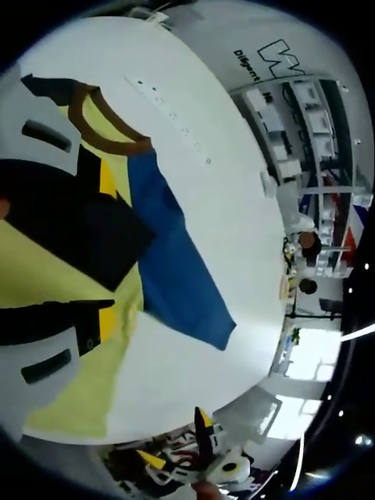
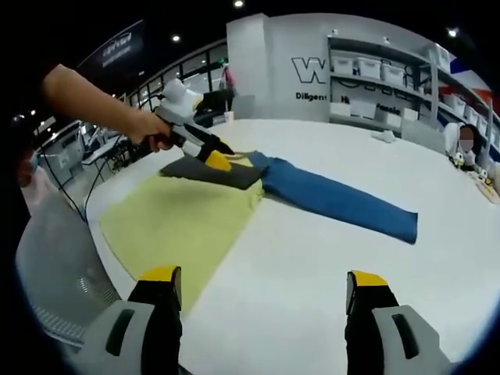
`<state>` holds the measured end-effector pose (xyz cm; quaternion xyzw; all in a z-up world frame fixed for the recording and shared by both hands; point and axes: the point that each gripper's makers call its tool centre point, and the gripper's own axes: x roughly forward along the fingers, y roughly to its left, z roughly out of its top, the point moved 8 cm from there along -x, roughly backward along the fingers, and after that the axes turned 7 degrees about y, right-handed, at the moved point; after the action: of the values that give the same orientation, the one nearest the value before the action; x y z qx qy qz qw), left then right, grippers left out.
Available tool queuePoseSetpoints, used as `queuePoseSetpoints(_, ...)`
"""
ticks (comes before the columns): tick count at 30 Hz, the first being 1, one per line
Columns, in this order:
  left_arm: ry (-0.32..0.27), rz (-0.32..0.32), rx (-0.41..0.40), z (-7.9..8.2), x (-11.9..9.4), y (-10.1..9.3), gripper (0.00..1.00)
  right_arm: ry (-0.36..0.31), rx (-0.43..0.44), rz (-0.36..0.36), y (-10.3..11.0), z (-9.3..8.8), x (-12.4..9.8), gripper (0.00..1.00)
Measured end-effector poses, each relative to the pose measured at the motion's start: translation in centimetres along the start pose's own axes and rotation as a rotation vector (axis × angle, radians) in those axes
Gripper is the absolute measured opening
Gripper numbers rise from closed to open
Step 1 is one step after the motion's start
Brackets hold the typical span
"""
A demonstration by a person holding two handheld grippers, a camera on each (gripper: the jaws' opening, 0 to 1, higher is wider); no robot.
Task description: Fold the garment on the visible template until the final outline fits inside the template.
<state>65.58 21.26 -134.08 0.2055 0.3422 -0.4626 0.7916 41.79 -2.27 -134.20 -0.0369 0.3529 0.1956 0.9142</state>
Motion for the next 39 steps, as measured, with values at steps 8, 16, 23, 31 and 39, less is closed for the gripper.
queuePoseSetpoints(8, -0.001, 0.012, -0.005, -1.2, -1.3, 0.2, 0.51, -0.008, -0.01, -0.01, -0.8, 0.6, 0.3, 0.85)
queuePoseSetpoints(16, -0.003, 0.013, 0.012, -1.8, -2.1, 0.4, 0.56, -0.018, -0.014, -0.023, -1.8, 1.3, 0.3, 0.85)
queuePoseSetpoints(23, -0.003, 0.013, 0.0, -2.1, -2.7, 0.4, 0.63, -0.019, -0.026, -0.044, -3.1, 1.9, 0.3, 0.81)
queuePoseSetpoints(31, 0.0, 0.017, 0.063, -2.7, -4.3, -0.2, 0.74, -0.034, 0.012, -0.084, -6.1, 2.8, 0.7, 0.75)
queuePoseSetpoints(39, 0.005, 0.023, 0.035, -3.9, -5.7, 0.0, 0.85, -0.029, 0.044, -0.141, -9.1, 3.6, 1.3, 0.69)
